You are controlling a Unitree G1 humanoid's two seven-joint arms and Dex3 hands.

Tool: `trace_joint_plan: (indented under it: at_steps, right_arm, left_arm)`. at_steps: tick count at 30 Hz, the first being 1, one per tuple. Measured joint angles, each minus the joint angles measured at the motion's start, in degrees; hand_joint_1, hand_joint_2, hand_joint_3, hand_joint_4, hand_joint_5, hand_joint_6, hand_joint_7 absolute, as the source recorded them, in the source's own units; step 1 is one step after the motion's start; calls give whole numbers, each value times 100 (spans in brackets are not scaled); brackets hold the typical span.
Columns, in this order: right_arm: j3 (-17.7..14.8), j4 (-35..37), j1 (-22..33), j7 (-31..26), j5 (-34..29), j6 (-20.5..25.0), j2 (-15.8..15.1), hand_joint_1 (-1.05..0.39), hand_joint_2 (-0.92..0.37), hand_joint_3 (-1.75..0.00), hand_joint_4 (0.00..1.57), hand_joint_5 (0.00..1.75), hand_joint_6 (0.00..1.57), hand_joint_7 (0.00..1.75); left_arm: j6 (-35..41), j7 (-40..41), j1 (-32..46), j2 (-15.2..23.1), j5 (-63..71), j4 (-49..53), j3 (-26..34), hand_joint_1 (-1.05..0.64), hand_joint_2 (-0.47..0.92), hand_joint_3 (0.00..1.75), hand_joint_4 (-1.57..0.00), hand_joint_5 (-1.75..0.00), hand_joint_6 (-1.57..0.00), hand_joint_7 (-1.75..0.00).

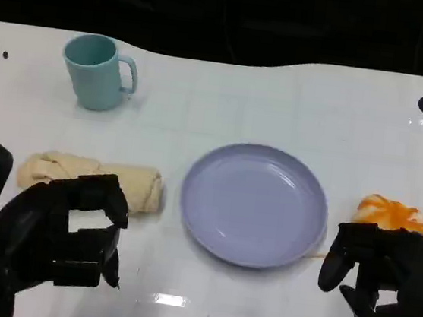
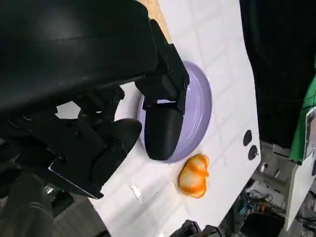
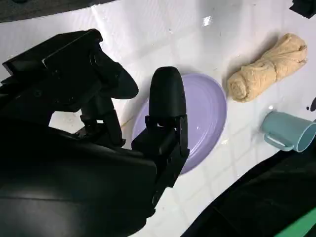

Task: Grasp the towel on the left side of the plate with the left hand and place it into the plate.

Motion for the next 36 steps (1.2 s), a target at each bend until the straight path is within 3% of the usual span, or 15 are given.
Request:
trace_joint_plan:
  at_steps: [10, 14, 19, 24, 30, 36]
  right_arm:
    - [0, 0, -15, 0, 11, 1, 0, 2, -54, -112, 71, 175, 71, 144]
    - [0, 0, -16, 0, 11, 1, 0, 2, -53, -113, 72, 175, 70, 145]
    - [11, 0, -17, 0, 10, 0, 0, 3, -53, -113, 72, 175, 70, 144]
    - [12, 0, -17, 1, 10, -65, 0, 2, -53, -113, 72, 175, 70, 145]
    - [9, 2, -16, 1, 13, -115, 1, 2, -53, -113, 72, 174, 71, 144]
    - [2, 1, -18, 0, 58, -109, 5, 2, -54, -112, 71, 174, 70, 144]
  left_arm:
    - [-42, 3, 0, -1, 35, 0, -3, 0, 49, 139, -83, -175, -74, -170]
    - [-225, 3, 1, -38, 34, 11, 3, -5, 60, 118, -71, -170, -68, -145]
    - [-671, 11, 26, -115, 113, 27, 4, -12, 54, 107, -61, -143, -62, -104]
    - [-1756, -80, 127, 59, 846, 227, -250, -29, 89, 26, -50, -94, -64, -37]
    - [-2953, -431, -6, 521, 1645, 891, -526, -37, 92, 5, -35, -64, -48, -8]
    - [-3284, -433, -446, 779, 2402, 1145, -800, -44, 90, 1, -25, -57, -38, -1]
